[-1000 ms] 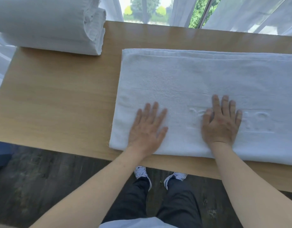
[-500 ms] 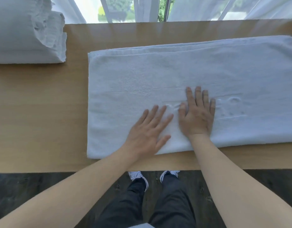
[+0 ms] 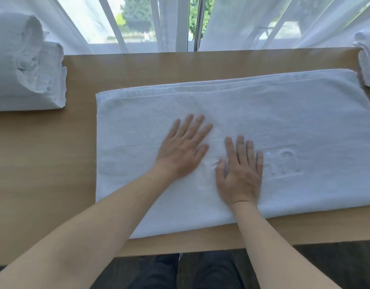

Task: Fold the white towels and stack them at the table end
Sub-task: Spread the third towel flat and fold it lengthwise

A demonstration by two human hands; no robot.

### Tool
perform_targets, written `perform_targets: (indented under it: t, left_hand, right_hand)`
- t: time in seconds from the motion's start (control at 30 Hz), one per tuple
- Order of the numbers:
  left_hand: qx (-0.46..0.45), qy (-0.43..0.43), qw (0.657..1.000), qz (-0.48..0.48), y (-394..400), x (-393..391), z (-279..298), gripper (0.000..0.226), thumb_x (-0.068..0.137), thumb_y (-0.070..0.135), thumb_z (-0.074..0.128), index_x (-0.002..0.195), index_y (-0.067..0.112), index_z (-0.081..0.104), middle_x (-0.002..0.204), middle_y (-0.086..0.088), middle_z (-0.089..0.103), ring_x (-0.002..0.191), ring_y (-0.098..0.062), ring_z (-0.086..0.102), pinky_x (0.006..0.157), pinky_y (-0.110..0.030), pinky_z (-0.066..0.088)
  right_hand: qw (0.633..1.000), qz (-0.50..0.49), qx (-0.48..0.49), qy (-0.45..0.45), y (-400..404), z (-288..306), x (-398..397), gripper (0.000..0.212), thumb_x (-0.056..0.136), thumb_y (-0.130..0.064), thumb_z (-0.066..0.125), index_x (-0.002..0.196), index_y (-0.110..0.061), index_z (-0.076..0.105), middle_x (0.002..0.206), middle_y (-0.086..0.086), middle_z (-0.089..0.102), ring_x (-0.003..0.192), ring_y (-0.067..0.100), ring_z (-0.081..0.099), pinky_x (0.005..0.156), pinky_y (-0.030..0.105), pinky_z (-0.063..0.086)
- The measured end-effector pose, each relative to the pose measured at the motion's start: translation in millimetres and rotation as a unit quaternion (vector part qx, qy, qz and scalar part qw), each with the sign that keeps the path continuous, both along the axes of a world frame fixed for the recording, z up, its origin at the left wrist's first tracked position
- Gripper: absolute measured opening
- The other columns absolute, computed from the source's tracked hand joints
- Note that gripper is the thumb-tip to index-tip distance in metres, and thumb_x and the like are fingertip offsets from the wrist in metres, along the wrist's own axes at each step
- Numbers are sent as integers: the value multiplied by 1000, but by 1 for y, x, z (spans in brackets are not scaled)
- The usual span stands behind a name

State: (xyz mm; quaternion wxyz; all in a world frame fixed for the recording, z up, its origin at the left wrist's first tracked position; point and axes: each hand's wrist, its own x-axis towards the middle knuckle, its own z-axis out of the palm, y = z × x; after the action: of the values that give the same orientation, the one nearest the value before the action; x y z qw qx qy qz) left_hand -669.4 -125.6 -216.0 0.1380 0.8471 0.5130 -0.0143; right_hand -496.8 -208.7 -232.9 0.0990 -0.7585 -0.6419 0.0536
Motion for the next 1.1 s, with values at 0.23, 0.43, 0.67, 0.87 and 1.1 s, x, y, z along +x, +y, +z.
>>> perform_targets:
  t: [0.23, 0.43, 0.67, 0.87, 1.1]
  left_hand:
    - [1, 8, 992, 126, 91, -12, -3, 62, 103, 53, 21, 161, 34, 9, 170, 3, 1, 156, -23, -5, 125, -44, -7]
    - [29, -11, 989, -145, 57, 8, -1, 57, 105, 44, 21, 160, 29, 22, 168, 0, 15, 155, -23, 8, 126, -45, 5]
    - [7, 8, 1000, -27, 128, 40, -6, 59, 105, 48, 14, 161, 33, 7, 169, 5, 6, 156, -25, 1, 125, -46, -2]
    - [16, -67, 998, 8, 103, 47, 0, 60, 107, 44, 16, 162, 24, 4, 170, -1, -2, 155, -26, -9, 125, -41, -8]
    - [-67, -146, 977, 141, -65, 49, 12, 61, 104, 38, 14, 160, 15, 10, 166, 2, 3, 155, -18, -5, 125, -34, -8]
  right_hand:
    - [1000, 3, -9, -14, 2, -1, 0, 63, 98, -42, 32, 159, -26, 25, 167, 3, 18, 154, 25, 12, 123, 53, 13]
    - [1000, 7, 14, -23, 2, -3, 0, 62, 97, -40, 37, 157, -23, 31, 165, 6, 23, 154, 27, 16, 122, 55, 16]
    - [1000, 5, -4, -24, 5, -2, -1, 63, 98, -41, 35, 158, -23, 27, 167, 5, 18, 154, 25, 12, 123, 54, 14]
    - [1000, 2, -6, -1, 3, 0, 0, 67, 98, -47, 32, 158, -15, 27, 166, 5, 22, 154, 24, 14, 123, 53, 11]
    - [993, -4, 12, 117, 4, 9, 3, 57, 98, -32, 33, 153, -19, 38, 161, 2, 32, 153, 21, 18, 124, 50, 10]
